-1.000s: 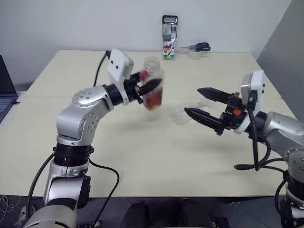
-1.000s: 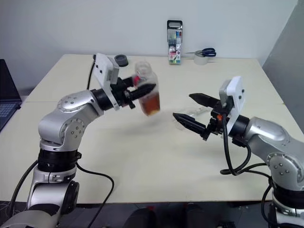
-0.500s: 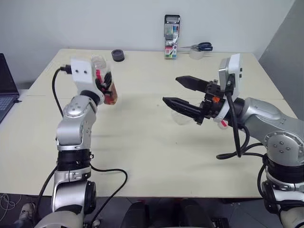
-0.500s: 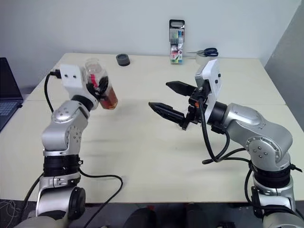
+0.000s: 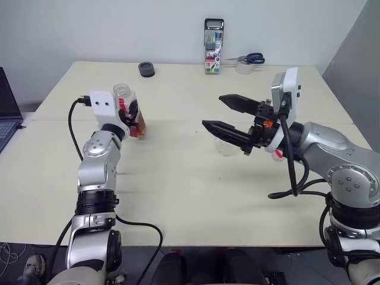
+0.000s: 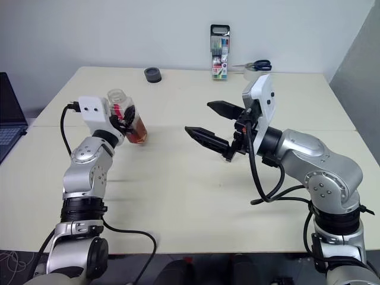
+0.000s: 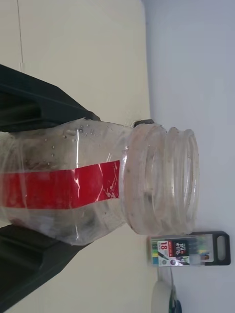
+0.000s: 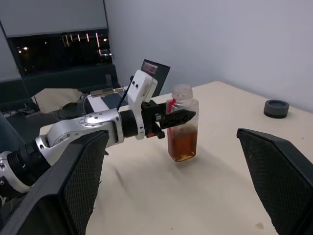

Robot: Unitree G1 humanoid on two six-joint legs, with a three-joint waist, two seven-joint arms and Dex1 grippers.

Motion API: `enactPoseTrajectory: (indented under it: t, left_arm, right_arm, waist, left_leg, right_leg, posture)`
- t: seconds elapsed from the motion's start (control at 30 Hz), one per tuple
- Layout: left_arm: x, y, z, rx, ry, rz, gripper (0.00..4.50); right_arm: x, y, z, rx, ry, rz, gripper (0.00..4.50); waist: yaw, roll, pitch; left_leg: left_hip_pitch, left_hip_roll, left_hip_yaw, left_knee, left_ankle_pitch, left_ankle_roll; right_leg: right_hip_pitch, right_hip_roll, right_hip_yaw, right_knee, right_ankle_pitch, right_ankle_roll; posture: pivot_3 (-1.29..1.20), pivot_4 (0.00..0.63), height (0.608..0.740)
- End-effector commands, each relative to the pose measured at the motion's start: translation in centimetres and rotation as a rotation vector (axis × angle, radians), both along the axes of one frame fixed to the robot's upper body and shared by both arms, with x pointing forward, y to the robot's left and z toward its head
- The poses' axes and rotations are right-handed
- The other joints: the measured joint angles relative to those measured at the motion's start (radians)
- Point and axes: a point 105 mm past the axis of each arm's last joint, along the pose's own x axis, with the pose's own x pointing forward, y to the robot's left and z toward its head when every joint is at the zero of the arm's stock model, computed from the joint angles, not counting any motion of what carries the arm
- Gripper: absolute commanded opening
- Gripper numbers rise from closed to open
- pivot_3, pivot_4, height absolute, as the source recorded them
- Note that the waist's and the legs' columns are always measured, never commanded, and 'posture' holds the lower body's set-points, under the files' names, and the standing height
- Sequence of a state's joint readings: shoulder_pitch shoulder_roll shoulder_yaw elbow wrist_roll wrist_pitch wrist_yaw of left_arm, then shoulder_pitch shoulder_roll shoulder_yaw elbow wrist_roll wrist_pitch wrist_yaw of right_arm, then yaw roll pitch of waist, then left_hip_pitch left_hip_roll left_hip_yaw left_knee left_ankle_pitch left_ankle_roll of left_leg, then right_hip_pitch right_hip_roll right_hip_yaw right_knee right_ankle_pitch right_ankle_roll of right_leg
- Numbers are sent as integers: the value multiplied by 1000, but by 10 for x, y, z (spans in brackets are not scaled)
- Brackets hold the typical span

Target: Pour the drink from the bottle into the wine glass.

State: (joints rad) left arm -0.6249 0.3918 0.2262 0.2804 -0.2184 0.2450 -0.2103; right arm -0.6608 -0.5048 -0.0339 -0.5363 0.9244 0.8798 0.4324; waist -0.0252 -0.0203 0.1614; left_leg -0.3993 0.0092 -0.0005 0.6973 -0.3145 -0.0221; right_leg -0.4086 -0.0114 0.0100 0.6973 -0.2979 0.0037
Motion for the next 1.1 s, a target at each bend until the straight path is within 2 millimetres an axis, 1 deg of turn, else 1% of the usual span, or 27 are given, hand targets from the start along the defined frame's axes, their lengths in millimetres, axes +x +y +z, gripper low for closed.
enactPoseTrajectory:
  t: [0.03, 0.13, 0.23, 0.27, 0.43, 0.5, 0.7, 0.87, 1.0, 1.1]
  left_arm:
    - [-2, 0, 13, 10, -67, -8, 1834]
    - [-2, 0, 5, 1, -48, -10, 1834]
    - [-2, 3, 2, -16, -43, -8, 1834]
    - [-2, 3, 2, -31, -41, -11, 2539]
    - [-2, 7, 1, -40, -36, -7, 3984]
    - [-3, 7, -1, -37, -31, -6, 4488]
    - [-9, 9, -13, -23, 21, -3, 4488]
    - [-25, 10, -25, -22, 72, 11, 4488]
    - [-44, 3, -41, -27, 144, -23, 4488]
    - [-65, -9, -55, 44, 218, -82, 4488]
  right_arm:
    - [-5, 0, 15, 17, -66, -2, 4481]
    - [-4, -1, 15, 19, -69, -11, 4481]
    - [-3, -3, 15, 19, -68, -21, 4481]
    - [-3, -3, 15, 18, -67, -23, 4500]
    - [-1, -5, 15, 16, -68, -34, 4500]
    - [-1, -5, 15, 15, -67, -37, 4500]
    - [0, -6, 13, 17, -64, -45, 4500]
    - [0, -8, 7, 16, -50, -63, 4500]
    - [-4, -18, -8, 9, -10, -114, 4500]
    - [-8, -27, -25, -10, 30, -166, 4500]
  waist:
    - [0, 0, 0]
    - [0, 0, 0]
    - [0, 0, 0]
    - [0, 0, 0]
    - [0, 0, 0]
    - [0, 0, 0]
    - [-2, 0, 0]
    - [-1, -1, -1]
    - [-1, -1, -1]
    - [-1, -1, -1]
  left_leg:
    - [0, 0, 0, 0, 0, 0]
    - [0, 0, 0, 0, 0, 0]
    - [0, 0, 0, 0, 0, 0]
    - [0, 0, 0, 0, 0, 0]
    - [0, 0, 0, 0, 0, 0]
    - [0, 0, 0, 0, 0, 0]
    - [0, 0, 0, 0, 0, 0]
    - [0, 0, 0, 0, 0, 0]
    - [0, 0, 0, 0, 0, 0]
    - [0, 0, 0, -1, 0, 1]
  right_leg:
    - [0, 0, 0, 0, 0, 0]
    - [0, 0, 0, 0, 0, 0]
    - [0, 0, 0, 0, 0, 0]
    - [0, 0, 0, 0, 0, 0]
    - [0, 0, 0, 0, 0, 0]
    - [0, 0, 0, 0, 0, 0]
    - [0, 0, 0, 0, 0, 0]
    - [0, 0, 0, 0, 0, 0]
    - [0, -1, 0, 0, 0, 0]
    - [0, -1, 0, 0, 0, 0]
  posture:
    - [0, 150, 740]
    - [0, 150, 740]
    - [0, 150, 740]
    - [0, 150, 740]
    - [0, 150, 740]
    - [0, 150, 740]
    - [0, 150, 740]
    - [0, 150, 740]
    - [0, 150, 740]
    - [0, 150, 740]
